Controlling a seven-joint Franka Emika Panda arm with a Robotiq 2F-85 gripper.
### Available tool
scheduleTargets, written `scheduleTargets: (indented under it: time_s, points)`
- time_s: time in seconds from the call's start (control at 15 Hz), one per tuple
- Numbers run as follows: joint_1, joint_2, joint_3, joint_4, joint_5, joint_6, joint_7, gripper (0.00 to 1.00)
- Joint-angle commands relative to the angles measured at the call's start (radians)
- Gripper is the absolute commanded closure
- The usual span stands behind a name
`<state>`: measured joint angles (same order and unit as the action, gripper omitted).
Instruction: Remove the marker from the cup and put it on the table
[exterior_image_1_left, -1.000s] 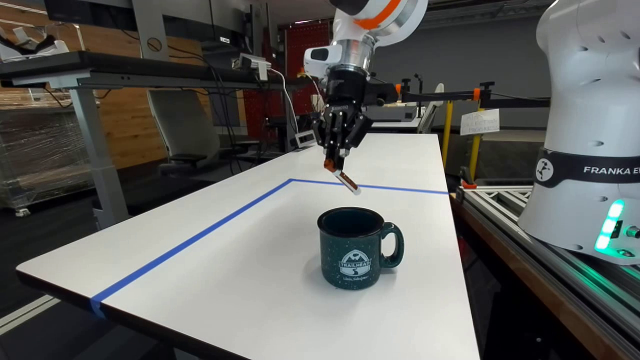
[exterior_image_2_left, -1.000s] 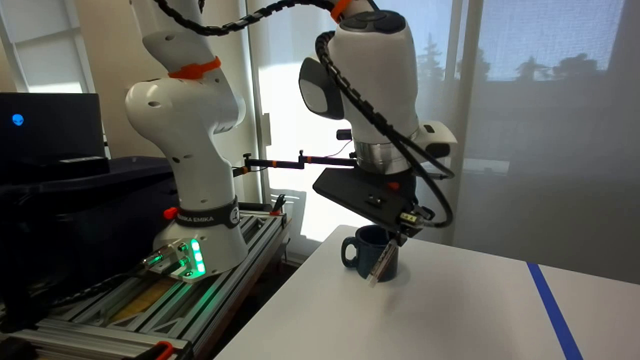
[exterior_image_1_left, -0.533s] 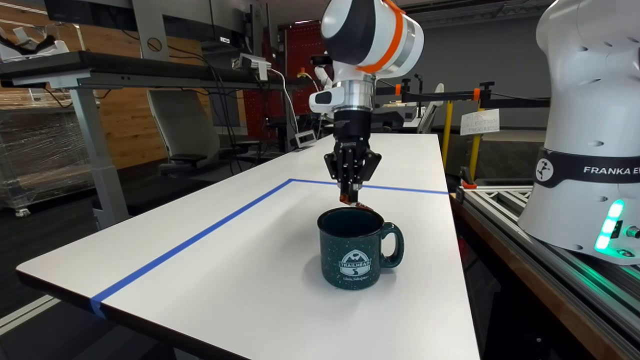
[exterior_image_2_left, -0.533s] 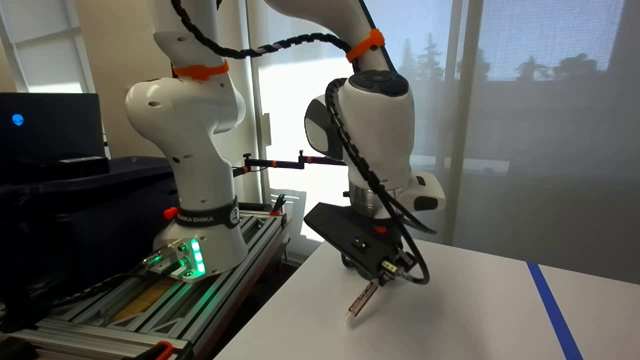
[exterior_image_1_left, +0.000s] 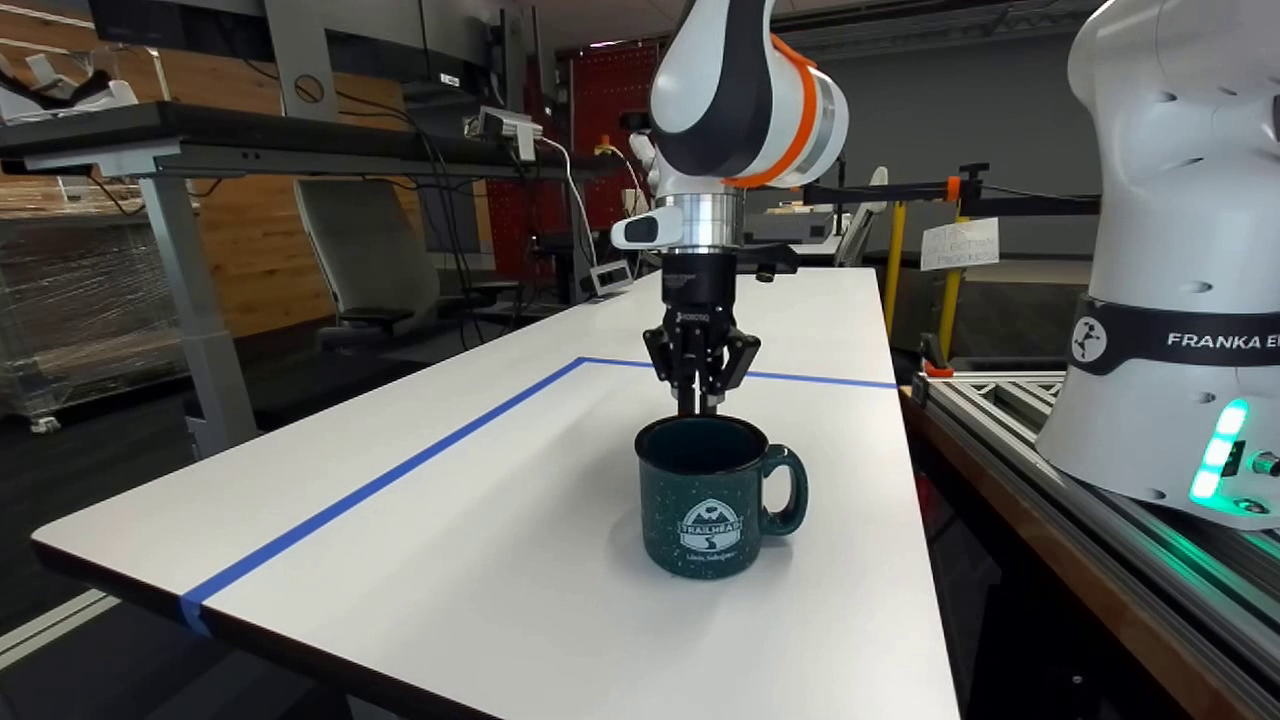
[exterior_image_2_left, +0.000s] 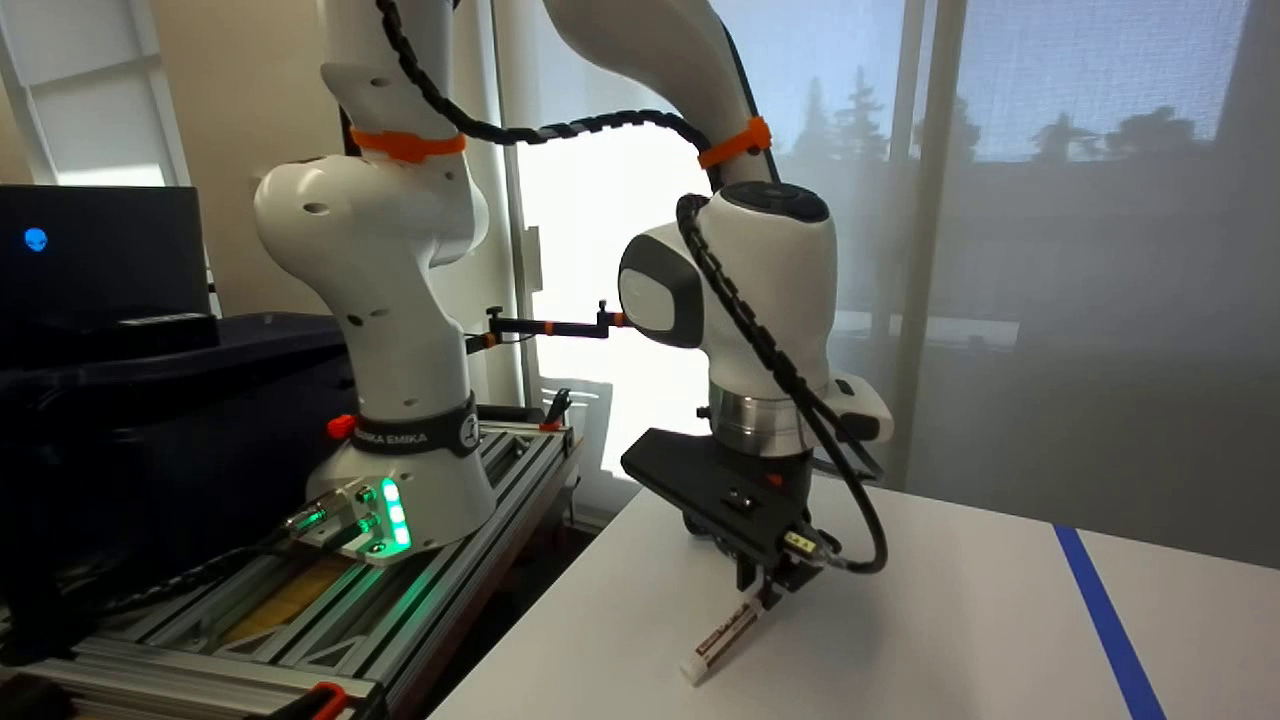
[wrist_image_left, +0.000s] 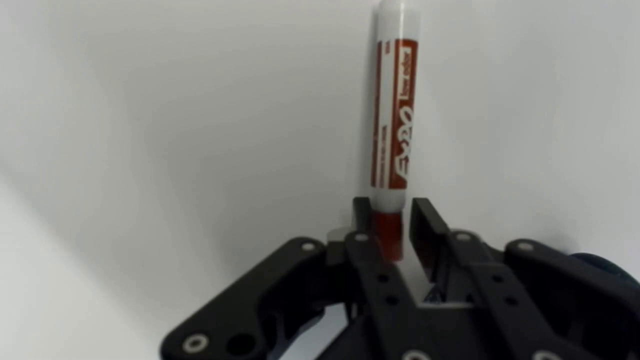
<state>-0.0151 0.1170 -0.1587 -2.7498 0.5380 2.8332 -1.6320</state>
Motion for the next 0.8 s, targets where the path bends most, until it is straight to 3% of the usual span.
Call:
scheduleTargets:
  time_s: [0.0, 0.2, 0.27, 0.33, 0.4, 0.47, 0.53, 0.6, 0.73]
  points:
    - [0.040, 0.001, -0.012, 0.001, -0.065, 0.052, 0.044, 0.39]
    - [0.062, -0.050, -0.033, 0.001, -0.112, 0.017, 0.062, 0.17]
    - [0.065, -0.107, -0.040, -0.048, -0.153, 0.012, 0.090, 0.10]
    - [0.072, -0.109, -0.061, -0.024, -0.202, -0.027, 0.126, 0.01]
    - [0.074, -0.110, -0.072, 0.005, -0.244, -0.068, 0.153, 0.00]
    - [-0.003, -0.152, -0.006, 0.005, -0.312, -0.119, 0.219, 0.00]
    - [-0.006, -0.213, -0.002, -0.024, -0.334, -0.164, 0.251, 0.00]
    - [-0.010, -0.292, 0.012, -0.069, -0.332, -0.211, 0.296, 0.00]
    - [-0.004, -0.315, 0.025, 0.004, -0.282, -0.326, 0.373, 0.00]
